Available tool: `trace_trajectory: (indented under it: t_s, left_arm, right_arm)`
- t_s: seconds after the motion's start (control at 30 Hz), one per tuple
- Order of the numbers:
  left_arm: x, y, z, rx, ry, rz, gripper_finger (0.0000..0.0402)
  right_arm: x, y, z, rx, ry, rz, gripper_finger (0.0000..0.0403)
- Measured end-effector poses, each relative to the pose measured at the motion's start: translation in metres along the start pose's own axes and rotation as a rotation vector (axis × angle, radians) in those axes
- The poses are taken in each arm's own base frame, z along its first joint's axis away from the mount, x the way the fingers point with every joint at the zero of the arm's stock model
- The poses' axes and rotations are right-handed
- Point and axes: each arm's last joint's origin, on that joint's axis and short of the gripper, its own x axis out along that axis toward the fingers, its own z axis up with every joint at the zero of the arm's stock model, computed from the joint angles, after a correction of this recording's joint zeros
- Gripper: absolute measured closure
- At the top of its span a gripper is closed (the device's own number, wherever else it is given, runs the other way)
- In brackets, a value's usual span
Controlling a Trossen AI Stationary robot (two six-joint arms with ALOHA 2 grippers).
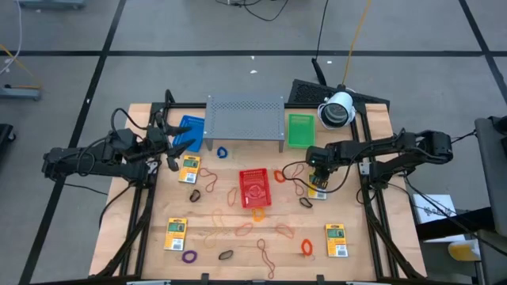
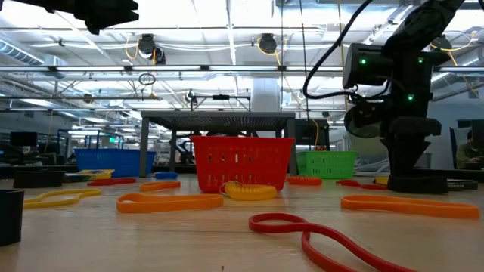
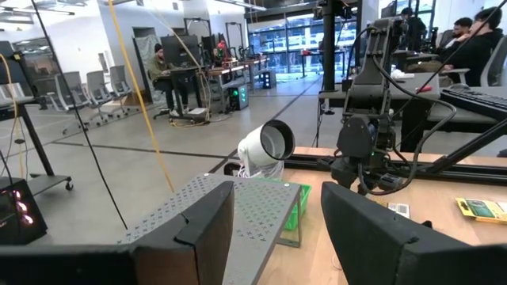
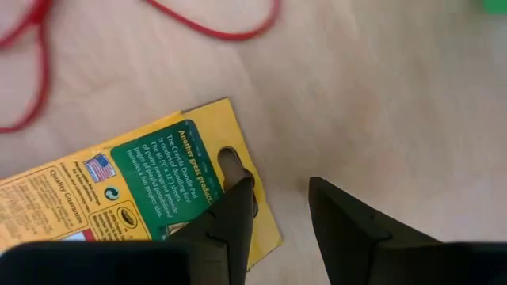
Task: Pick & Place Office Desk Supplies
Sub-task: Put the yellow crayon box into the green basket
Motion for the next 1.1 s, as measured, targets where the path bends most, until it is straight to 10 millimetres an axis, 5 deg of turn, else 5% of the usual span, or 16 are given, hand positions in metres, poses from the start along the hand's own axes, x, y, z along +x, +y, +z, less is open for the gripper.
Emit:
trace_trajectory:
  t_s: [0.27, 0.63, 1.1]
  left_arm:
    - [0.000, 0.000, 0.000, 0.000, 0.000, 0.000, 0.0202]
    - [0.000, 0.000, 0.000, 0.000, 0.000, 0.000, 0.0202]
    - [0.000, 0.000, 0.000, 0.000, -0.001, 0.001, 0.0201]
  right_arm:
    - [0.000, 0.003, -0.001, -0.056, 0.024, 0.105, 0.0392]
    - [-0.006, 0.007, -0.003, -0.027, 0.056, 0.259, 0.0402]
    - [-0.088, 0.009, 0.019, -0.033, -0.116, 0.265, 0.0403]
